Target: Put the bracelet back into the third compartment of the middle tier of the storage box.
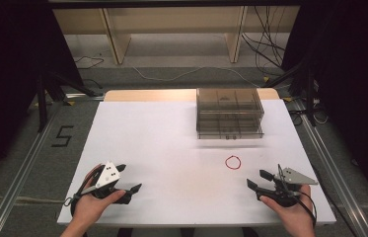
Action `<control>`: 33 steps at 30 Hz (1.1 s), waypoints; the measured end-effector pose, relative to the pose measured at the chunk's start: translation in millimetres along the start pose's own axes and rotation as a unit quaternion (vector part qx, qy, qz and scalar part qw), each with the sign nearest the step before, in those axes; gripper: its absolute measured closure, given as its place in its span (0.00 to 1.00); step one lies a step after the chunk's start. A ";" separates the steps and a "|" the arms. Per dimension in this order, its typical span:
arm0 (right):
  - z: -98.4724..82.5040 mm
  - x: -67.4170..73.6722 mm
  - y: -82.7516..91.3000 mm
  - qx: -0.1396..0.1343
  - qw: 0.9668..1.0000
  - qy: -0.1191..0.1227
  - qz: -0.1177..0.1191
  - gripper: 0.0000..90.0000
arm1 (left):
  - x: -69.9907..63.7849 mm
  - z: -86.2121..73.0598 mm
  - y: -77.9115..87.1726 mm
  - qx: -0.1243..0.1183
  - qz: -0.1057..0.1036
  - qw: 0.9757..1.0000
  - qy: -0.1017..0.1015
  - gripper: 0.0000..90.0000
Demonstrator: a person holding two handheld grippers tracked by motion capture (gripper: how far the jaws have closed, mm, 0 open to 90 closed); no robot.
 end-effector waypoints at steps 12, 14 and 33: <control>12.4 -5.2 -11.2 0.007 1.000 0.004 -0.017 0.44 | 0.2 0.0 -2.1 0.002 0.001 1.000 0.000 0.18; 13.5 -5.0 -12.2 0.006 1.000 0.007 -0.016 0.45 | 0.3 0.5 -2.2 0.001 0.002 1.000 0.001 0.18; 33.4 -19.3 -52.1 0.057 0.998 0.015 -0.034 0.52 | 1.2 -0.4 -2.1 0.002 0.001 1.000 0.001 0.18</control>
Point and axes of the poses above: each handheld gripper's, and its own axes: y roughly backward along the jaws, z roughly out of its top, x roughly to its left, the point moved 7 cm from there along -y, roughly forward along the jaws, and after that the axes turned 10 degrees about x, right-handed, at the moved point
